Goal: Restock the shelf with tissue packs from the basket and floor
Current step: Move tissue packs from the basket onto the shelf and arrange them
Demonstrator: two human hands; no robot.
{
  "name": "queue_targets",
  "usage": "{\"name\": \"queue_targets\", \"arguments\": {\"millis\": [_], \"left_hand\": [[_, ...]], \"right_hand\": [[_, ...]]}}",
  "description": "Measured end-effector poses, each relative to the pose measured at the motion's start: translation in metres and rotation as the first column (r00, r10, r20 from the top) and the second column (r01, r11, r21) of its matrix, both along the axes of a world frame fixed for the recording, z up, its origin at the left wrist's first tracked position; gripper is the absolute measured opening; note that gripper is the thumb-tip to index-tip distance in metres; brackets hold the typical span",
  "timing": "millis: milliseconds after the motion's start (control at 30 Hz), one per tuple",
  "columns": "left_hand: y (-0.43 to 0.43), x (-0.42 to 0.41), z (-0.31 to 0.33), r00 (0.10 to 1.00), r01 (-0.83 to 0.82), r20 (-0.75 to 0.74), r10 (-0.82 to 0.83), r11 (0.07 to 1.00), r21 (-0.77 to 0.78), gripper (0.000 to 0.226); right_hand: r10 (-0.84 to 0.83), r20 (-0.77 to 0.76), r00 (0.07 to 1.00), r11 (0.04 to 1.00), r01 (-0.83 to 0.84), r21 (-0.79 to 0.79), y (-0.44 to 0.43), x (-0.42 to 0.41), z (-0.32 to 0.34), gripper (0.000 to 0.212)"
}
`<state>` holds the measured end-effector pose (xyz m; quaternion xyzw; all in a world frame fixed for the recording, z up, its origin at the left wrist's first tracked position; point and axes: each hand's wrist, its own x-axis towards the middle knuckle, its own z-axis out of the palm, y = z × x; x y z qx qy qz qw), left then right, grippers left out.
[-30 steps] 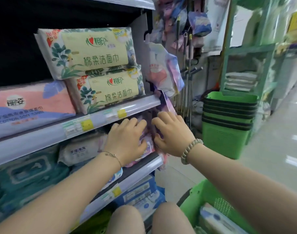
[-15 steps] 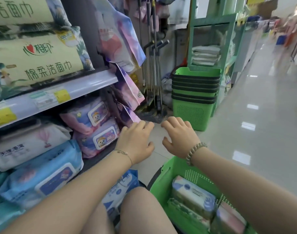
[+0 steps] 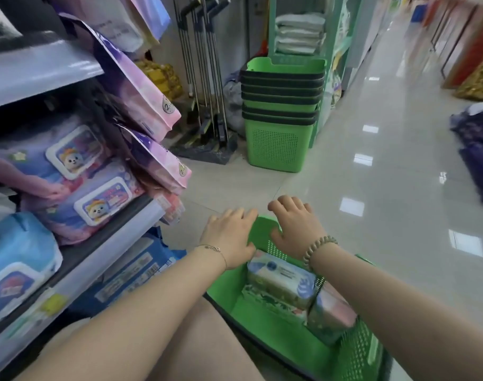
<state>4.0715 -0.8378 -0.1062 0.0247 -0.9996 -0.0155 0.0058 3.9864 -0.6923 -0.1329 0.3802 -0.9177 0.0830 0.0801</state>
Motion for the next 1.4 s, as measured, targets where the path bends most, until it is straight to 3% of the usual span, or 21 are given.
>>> {"name": "queue_targets", "arguments": {"millis": [333,667,833,1033,1200,1300,1400], "left_hand": [[0.040,-0.023,-0.060,0.973,0.062,0.219,-0.076,0.996,0.071,0.059],[0.066,-0.027,-0.119,0.930,0.015,0.360,-0.078,0.985,0.174,0.056],[0.055,-0.022,-0.140,0.896,-0.094,0.444,-0.007,0.974,0.204,0.067],[0.052,-0.019,-0.149,0.865,-0.048,0.499,-0.058,0.980,0.196,0.061],[0.055,-0.017,-0.153,0.843,-0.009,0.529,-0.099,0.980,0.197,0.057],[0.056,-0.017,-0.156,0.840,-0.002,0.532,-0.111,0.978,0.207,0.053],[0.058,-0.016,-0.157,0.837,0.000,0.534,-0.120,0.976,0.219,0.051]], "right_hand": [[-0.106,0.124,0.987,0.988,0.090,0.127,0.028,-0.009,-0.062,0.043],[-0.196,0.247,0.949,0.956,0.129,0.263,0.052,0.010,-0.108,0.036],[-0.222,0.292,0.930,0.953,0.142,0.269,0.060,0.018,-0.124,0.037],[-0.257,0.318,0.913,0.947,0.171,0.272,0.072,0.026,-0.146,0.039],[-0.351,0.373,0.859,0.914,0.229,0.334,0.086,0.026,-0.164,0.049],[-0.439,0.423,0.793,0.874,0.268,0.406,0.094,0.022,-0.176,0.063],[-0.548,0.454,0.702,0.821,0.349,0.452,0.101,0.020,-0.190,0.063]]}}
